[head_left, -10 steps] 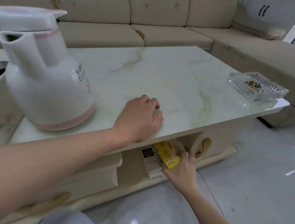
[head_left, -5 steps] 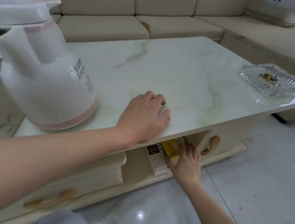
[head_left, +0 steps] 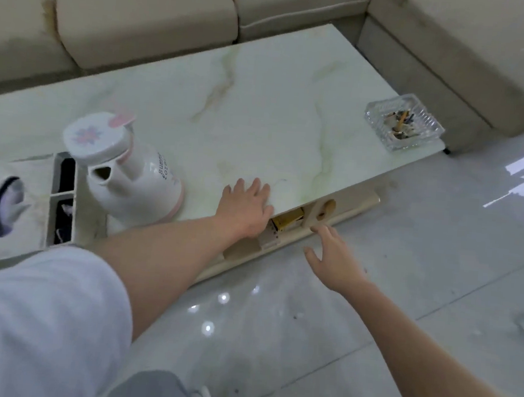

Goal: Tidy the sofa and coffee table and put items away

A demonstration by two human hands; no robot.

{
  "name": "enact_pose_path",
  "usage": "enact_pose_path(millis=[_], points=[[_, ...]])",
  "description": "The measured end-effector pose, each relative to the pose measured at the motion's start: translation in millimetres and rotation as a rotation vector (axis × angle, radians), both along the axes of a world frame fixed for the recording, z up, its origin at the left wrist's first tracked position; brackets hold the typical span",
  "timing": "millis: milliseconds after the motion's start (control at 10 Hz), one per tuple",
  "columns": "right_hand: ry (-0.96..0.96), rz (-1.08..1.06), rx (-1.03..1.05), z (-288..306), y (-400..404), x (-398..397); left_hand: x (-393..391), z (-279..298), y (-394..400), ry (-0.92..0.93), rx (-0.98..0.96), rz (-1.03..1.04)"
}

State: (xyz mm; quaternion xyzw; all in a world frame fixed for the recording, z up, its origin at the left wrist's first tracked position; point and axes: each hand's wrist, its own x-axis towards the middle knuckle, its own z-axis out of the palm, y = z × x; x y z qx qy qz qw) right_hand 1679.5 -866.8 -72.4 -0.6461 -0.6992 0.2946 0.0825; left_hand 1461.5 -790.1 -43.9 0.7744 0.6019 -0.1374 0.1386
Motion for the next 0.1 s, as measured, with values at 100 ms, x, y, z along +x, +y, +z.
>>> enact_pose_path(millis=[100], points=[[-0.081, 0.015, -0.075, 75.8, -10.3, 13.7, 16.5, 48.0, -43.2, -0.108, -0.1, -0.011]])
